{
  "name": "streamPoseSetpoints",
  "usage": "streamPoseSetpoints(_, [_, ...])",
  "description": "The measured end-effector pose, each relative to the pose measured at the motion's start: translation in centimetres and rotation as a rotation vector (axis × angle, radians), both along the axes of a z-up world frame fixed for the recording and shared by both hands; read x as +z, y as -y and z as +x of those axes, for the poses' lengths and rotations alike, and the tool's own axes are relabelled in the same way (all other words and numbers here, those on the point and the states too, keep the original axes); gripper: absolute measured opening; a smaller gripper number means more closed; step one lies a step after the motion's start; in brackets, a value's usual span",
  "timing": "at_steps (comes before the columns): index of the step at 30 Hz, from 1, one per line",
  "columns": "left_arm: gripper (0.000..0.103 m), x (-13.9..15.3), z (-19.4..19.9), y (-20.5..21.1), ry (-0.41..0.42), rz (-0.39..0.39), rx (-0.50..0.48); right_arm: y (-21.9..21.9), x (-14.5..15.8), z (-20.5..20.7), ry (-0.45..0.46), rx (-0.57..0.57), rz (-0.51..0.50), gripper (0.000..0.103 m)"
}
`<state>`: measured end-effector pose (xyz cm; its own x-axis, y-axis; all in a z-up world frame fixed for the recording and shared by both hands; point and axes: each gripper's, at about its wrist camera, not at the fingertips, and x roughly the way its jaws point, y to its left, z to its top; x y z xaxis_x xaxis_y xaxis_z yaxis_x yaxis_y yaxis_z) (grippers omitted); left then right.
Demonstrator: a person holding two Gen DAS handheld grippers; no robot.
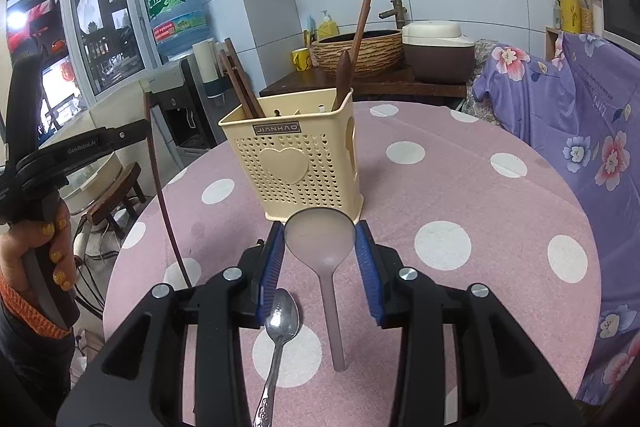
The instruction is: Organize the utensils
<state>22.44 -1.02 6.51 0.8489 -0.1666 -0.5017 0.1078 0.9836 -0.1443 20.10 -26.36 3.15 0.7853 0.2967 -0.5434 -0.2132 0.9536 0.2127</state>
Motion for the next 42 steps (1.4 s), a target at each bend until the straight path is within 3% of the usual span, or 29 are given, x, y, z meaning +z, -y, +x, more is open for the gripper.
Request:
streamPoseSetpoints(9, [0.007,1.1,-0.1,-0.7,0.014,-0.019,-0.023,0.0,0.2,0.3,0.004,-0.004,0.016,0.037])
streamPoseSetpoints(10, [0.001,1.4,-0.1,-0.8,0.018,-0.017,-0.025,0.0,0.3,0.3,0.006,-0.003,0.018,0.037])
streamPoseSetpoints(14, [0.001,2.4,-0.1,-1.0,0.043,-0.007,-0.027,0.0,1.0,0.9,0.011,0.002,0.025,0.037])
streamPoseSetpoints(19, [0.001,1.9,0.7,-1.5,0.019,-0.005,-0.021,0.0,0.9,1.5,0.001,-0.011,0.025,0.037])
streamPoseSetpoints(24, [0.005,-1.4,3.3,-3.4,-0.124,-0.070,-0.012,0.1,0.3,1.2,-0.007,-0.011,0.026,0.037])
streamPoseSetpoints(28, [0.042,-4.5,3.4,-3.2,-0.186,-0.051,-0.021,0.4,0.0,1.1,-0.012,-0.016,0.023,0.037])
streamPoseSetpoints(29, [0.046,-5.3,3.3,-2.9,-0.204,-0.040,-0.032,0.4,-0.1,1.0,-0.013,-0.017,0.020,0.037])
streamPoseSetpoints(34, [0.044,-9.9,3.4,-1.2,-0.342,0.021,-0.092,0.7,-0.4,0.8,-0.018,-0.026,0.029,0.037])
streamPoseSetpoints(38, [0.043,-12.1,2.6,-0.2,-0.367,0.092,-0.103,0.8,-0.5,0.4,-0.011,-0.028,0.026,0.037])
streamPoseSetpoints(42, [0.033,-14.1,2.9,0.5,-0.435,0.131,-0.121,0.7,-0.4,0.2,-0.008,-0.029,0.028,0.037])
